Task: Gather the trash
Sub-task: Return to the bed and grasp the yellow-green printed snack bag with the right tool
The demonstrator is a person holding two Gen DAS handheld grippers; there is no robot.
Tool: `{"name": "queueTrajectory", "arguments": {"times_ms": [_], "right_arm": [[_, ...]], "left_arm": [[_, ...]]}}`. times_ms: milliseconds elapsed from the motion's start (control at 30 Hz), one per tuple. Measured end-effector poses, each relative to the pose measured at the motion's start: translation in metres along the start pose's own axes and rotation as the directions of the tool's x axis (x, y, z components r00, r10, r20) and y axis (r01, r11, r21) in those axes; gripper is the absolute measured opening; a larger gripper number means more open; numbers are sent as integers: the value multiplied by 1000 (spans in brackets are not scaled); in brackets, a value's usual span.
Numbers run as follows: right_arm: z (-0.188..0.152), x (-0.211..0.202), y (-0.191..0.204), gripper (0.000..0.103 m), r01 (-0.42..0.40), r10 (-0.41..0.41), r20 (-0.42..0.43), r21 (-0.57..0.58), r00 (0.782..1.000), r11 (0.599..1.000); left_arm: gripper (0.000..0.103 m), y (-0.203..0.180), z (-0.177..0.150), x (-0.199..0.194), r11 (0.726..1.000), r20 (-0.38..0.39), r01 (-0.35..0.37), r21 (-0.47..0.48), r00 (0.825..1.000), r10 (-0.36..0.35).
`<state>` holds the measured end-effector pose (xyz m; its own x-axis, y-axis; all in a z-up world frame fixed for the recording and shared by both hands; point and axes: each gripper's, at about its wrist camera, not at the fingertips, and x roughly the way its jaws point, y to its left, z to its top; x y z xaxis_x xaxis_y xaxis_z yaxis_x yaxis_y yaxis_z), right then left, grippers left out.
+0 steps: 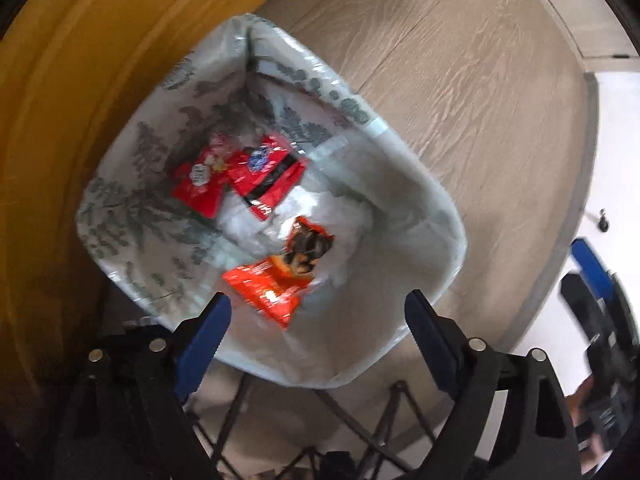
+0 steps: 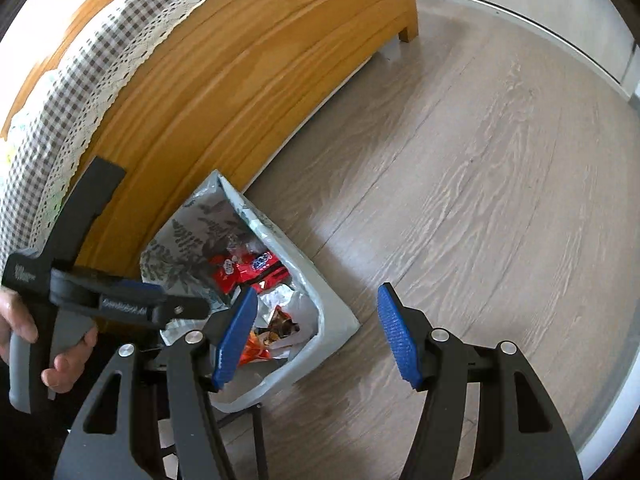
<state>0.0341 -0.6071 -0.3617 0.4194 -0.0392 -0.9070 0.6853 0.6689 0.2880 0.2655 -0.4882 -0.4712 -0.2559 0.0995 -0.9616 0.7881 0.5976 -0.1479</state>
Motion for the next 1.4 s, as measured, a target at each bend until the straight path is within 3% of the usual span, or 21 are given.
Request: {"name": "queueTrajectory", "arguments": {"times_ms": [100, 233, 400, 467, 567, 667, 700, 900, 1067, 1167, 1300, 1400], "right_arm": [[6, -6, 4, 60, 21, -21, -13, -16, 1000, 1000], [14, -23, 17, 60, 54, -54, -4, -79, 999, 995], [24, -42, 35, 63, 99, -97, 24, -136, 995, 986], [31, -52, 45, 63, 115, -110, 40, -147, 993, 982], [42, -63, 62, 63, 124, -115, 61, -175, 992, 977], [54, -74, 93, 63, 133, -115, 93, -222, 989, 966], [58, -79, 107, 63, 131, -108, 107, -240, 988, 962], [72, -100, 189, 63, 87, -27, 175, -347, 984, 934], [91, -104, 252, 63, -17, 93, 179, -388, 979, 921], [105, -106, 292, 63, -130, 221, 168, -433, 961, 892], [135, -109, 368, 63, -189, 313, 129, -567, 941, 802], [154, -111, 442, 69, -175, 341, 81, -736, 937, 654]], "left_arm": [[85, 1, -2, -18, 997, 71, -73, 25, 995, 71], [85, -2, -10, -62, 983, 233, -162, 87, 963, 138], [85, 14, -21, -104, 982, 349, -180, 61, 925, 148], [85, 20, -29, -128, 981, 403, -185, 49, 903, 150], [85, 31, -48, -172, 980, 511, -196, 34, 846, 152], [87, 47, -75, -218, 984, 622, -178, 10, 772, 133], [90, 58, -89, -238, 985, 666, -171, -4, 735, 130], [91, 120, -146, -303, 985, 781, -155, -79, 604, 158], [92, 182, -184, -333, 980, 825, -97, -172, 530, 197], [95, 231, -205, -342, 972, 852, -45, -230, 474, 223], [95, 310, -221, -342, 938, 872, 129, -321, 428, 239], [95, 364, -237, -331, 876, 884, 301, -377, 401, 242]]}}
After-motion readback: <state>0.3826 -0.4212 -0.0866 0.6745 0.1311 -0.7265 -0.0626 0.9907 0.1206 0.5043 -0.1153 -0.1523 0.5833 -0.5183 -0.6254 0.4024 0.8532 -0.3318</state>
